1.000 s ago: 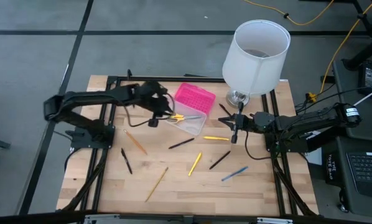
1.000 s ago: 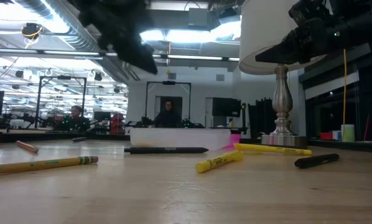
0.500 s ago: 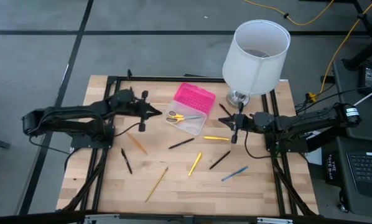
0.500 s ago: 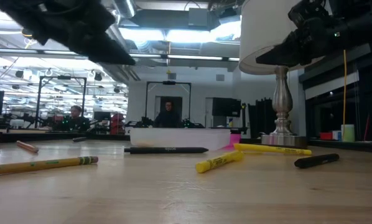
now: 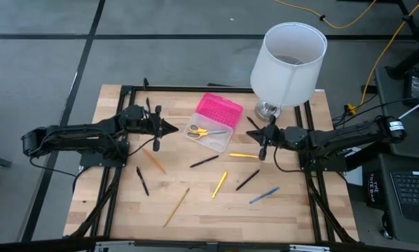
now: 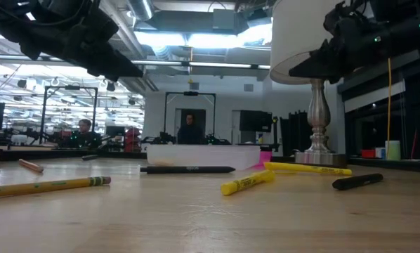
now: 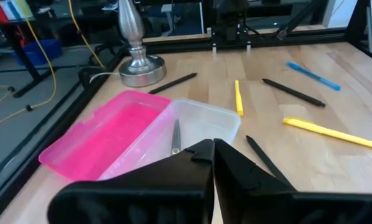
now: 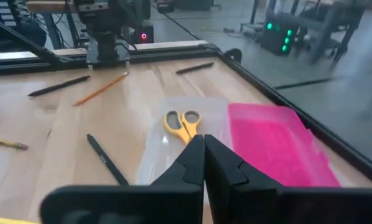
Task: Pick & place school supplies into a supply box
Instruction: Put the black pen into the pink supply box
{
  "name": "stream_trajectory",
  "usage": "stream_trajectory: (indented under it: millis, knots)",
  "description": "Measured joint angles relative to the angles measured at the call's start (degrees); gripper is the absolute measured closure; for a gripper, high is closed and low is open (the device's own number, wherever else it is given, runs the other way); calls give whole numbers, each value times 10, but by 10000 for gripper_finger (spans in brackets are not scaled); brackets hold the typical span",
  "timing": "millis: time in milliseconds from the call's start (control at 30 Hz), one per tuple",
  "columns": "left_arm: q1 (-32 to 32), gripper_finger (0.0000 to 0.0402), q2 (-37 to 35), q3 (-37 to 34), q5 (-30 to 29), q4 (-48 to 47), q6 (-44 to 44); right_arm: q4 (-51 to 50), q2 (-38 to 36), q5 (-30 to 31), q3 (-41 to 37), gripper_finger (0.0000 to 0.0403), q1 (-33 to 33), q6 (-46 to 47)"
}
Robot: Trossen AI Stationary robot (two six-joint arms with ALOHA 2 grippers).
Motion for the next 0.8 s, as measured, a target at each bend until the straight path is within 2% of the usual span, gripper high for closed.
stream_trajectory:
  millis: [133, 233, 333, 433, 533, 633, 800]
  knots:
    - [0, 399, 1, 0, -1, -1, -10, -5, 36, 0, 3, 395, 0, 16]
    - [0, 401, 1, 0, -1, -1, -10, -39, 84, 5, 40, 399, 6, 14]
    - [0, 399, 1, 0, -1, -1, -10, -102, 142, 46, 105, 397, 17, 11]
    - [0, 397, 1, 0, -1, -1, -10, -213, 192, 103, 180, 394, 27, 23]
    - [0, 396, 1, 0, -1, -1, -6, -361, 231, 166, 244, 395, 33, 112]
    - [0, 398, 1, 0, -1, 0, 16, -473, 252, 185, 282, 398, 37, 219]
    - [0, 401, 1, 0, -4, 1, 26, -535, 270, 184, 288, 391, 40, 330]
